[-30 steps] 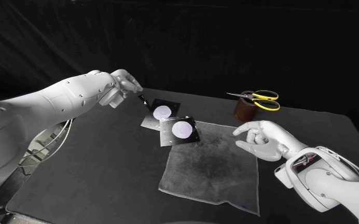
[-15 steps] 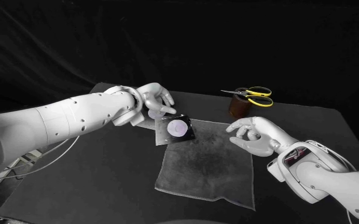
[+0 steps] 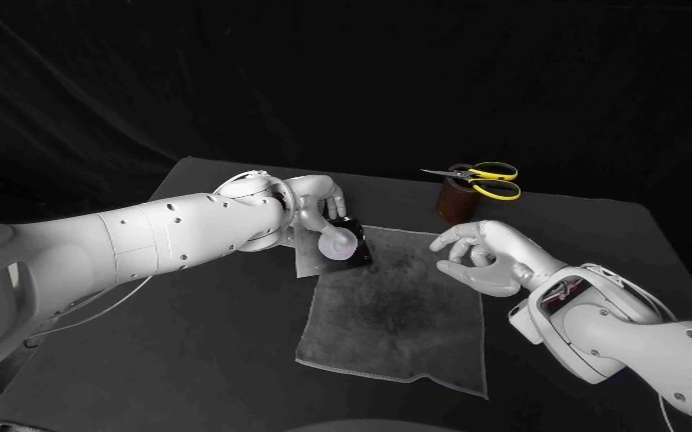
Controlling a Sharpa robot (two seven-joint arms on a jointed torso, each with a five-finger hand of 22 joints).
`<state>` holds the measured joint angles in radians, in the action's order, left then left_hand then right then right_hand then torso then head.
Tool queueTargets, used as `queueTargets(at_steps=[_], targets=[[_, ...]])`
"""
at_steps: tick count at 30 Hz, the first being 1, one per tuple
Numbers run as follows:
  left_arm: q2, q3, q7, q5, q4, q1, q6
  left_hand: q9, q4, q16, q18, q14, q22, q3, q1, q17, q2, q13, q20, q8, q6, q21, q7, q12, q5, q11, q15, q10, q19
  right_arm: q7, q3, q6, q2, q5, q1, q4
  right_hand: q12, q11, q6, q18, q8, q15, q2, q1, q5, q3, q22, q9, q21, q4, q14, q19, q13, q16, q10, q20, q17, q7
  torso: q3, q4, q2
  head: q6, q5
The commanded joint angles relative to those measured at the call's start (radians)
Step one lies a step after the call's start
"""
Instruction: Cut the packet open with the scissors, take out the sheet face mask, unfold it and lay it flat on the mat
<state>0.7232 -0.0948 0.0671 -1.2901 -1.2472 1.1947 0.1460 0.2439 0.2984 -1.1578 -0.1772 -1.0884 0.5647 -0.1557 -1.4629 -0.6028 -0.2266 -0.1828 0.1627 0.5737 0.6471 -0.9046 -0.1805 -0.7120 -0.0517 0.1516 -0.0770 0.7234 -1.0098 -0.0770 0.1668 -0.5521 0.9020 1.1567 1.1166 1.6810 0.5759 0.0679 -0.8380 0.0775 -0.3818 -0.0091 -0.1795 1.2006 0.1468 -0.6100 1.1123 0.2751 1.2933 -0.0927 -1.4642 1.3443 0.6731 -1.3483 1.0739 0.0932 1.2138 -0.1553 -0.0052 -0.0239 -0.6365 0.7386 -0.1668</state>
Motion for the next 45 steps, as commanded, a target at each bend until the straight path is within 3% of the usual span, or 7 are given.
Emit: queueTargets(at_steps=[1, 18, 27, 37, 41, 43, 45], targets=[[-0.009, 0.0, 0.093, -0.127, -0.003, 0.0, 0.022, -0.002, 0.0, -0.019, -0.005, 0.003, 0.012, -0.01, 0.003, -0.002, -0.011, 0.0, 0.004, 0.009, -0.016, -0.014, -0.038, -0.007, 0.002, 0.002, -0.001, -0.025, 0.002, -0.007, -0.001, 0.011, -0.002, 0.001, 0.0, 0.002, -0.004, -0.001, 0.006, 0.018, 0.007, -0.001, -0.007, 0.0, -0.004, -0.004, 0.0, 0.0, -0.003, 0.003, -0.014, -0.004, 0.0, 0.002, 0.006, 0.001, 0.002, -0.003, 0.0003, 0.0, 0.001, 0.0, 0.002], [-0.049, 0.0, 0.25, -0.214, 0.021, -0.003, -0.043, 0.006, 0.002, -0.09, -0.006, 0.03, 0.059, -0.032, 0.008, 0.022, -0.039, -0.01, 0.016, 0.071, -0.091, -0.072, -0.047, -0.085, 0.002, 0.013, -0.012, -0.128, 0.032, -0.006, -0.001, 0.014, -0.006, 0.001, 0.0, 0.001, -0.005, 0.0, 0.006, 0.018, 0.007, -0.001, -0.007, 0.0, -0.005, -0.004, 0.0, 0.0, -0.004, 0.004, -0.014, -0.004, -0.003, 0.003, 0.006, 0.001, 0.001, -0.004, -0.0002, 0.0001, 0.001, 0.008, 0.002], [-0.068, -0.002, 0.29, -0.232, 0.041, -0.007, -0.097, 0.013, 0.002, -0.11, -0.006, 0.037, 0.071, -0.039, 0.021, 0.032, -0.048, -0.015, 0.021, 0.101, -0.107, -0.086, -0.054, -0.112, 0.002, 0.02, -0.018, -0.16, 0.042, -0.005, -0.001, 0.016, -0.009, 0.001, 0.0, 0.002, -0.006, 0.0, 0.005, 0.018, 0.006, -0.001, -0.006, -0.001, -0.005, -0.003, 0.0, 0.001, -0.004, 0.005, -0.014, -0.004, -0.005, 0.004, 0.006, 0.001, 0.0, -0.004, 0.0002, 0.0001, 0.0, 0.014, 0.005], [-0.08, -0.005, 0.305, -0.239, 0.058, -0.014, -0.148, 0.015, 0.002, -0.118, -0.006, 0.042, 0.075, -0.041, 0.026, 0.038, -0.051, -0.015, 0.026, 0.112, -0.12, -0.092, -0.062, -0.121, 0.002, 0.026, -0.023, -0.177, 0.048, -0.005, -0.001, 0.017, -0.01, 0.001, 0.0, 0.002, -0.007, 0.0, 0.005, 0.018, 0.006, 0.0, -0.006, -0.002, -0.006, -0.003, 0.0, 0.001, -0.004, 0.006, -0.013, -0.004, -0.007, 0.005, 0.006, 0.001, -0.001, -0.004, 0.0001, 0.0007, 0.001, 0.02, 0.006], [-0.082, -0.005, 0.303, -0.239, 0.058, -0.016, -0.164, 0.016, 0.002, -0.123, -0.005, 0.04, 0.08, -0.034, 0.019, 0.041, -0.043, -0.014, 0.028, 0.119, -0.117, -0.097, -0.063, -0.125, 0.002, 0.027, -0.025, -0.174, 0.047, -0.006, -0.001, 0.017, -0.012, 0.0, 0.0, 0.001, -0.007, 0.0, 0.005, 0.018, 0.006, 0.0, -0.006, -0.002, -0.006, -0.003, 0.0, 0.001, -0.004, 0.006, -0.013, -0.004, -0.007, 0.005, 0.006, 0.001, -0.001, -0.004, 0.0001, 0.0016, 0.001, 0.023, 0.007], [-0.082, -0.006, 0.299, -0.239, 0.057, -0.017, -0.171, 0.018, 0.001, -0.131, -0.004, 0.036, 0.098, -0.018, 0.0, 0.048, -0.026, -0.009, 0.029, 0.132, -0.103, -0.112, -0.057, -0.129, 0.003, 0.023, -0.022, -0.158, 0.039, -0.006, -0.001, 0.018, -0.012, -0.001, 0.0, 0.001, -0.007, 0.0, 0.004, 0.018, 0.006, 0.0, -0.005, -0.003, -0.006, -0.003, 0.002, 0.001, -0.003, 0.008, -0.014, -0.003, -0.009, 0.004, 0.007, 0.002, 0.0, -0.004, 0.0004, 0.0016, 0.001, 0.023, 0.007], [-0.082, -0.006, 0.295, -0.239, 0.057, -0.018, -0.177, 0.013, -0.001, -0.14, -0.004, 0.03, 0.114, 0.029, -0.027, 0.058, 0.008, 0.003, 0.02, 0.141, -0.072, -0.126, -0.032, -0.126, 0.003, 0.001, -0.006, -0.12, 0.034, -0.006, -0.001, 0.018, -0.012, -0.001, 0.0, 0.001, -0.007, 0.0, 0.004, 0.018, 0.006, 0.0, -0.005, -0.003, -0.006, -0.003, 0.002, 0.001, -0.003, 0.008, -0.014, -0.003, -0.009, 0.004, 0.007, 0.002, 0.0, -0.004, 0.0004, 0.0017, 0.001, 0.023, 0.009]])
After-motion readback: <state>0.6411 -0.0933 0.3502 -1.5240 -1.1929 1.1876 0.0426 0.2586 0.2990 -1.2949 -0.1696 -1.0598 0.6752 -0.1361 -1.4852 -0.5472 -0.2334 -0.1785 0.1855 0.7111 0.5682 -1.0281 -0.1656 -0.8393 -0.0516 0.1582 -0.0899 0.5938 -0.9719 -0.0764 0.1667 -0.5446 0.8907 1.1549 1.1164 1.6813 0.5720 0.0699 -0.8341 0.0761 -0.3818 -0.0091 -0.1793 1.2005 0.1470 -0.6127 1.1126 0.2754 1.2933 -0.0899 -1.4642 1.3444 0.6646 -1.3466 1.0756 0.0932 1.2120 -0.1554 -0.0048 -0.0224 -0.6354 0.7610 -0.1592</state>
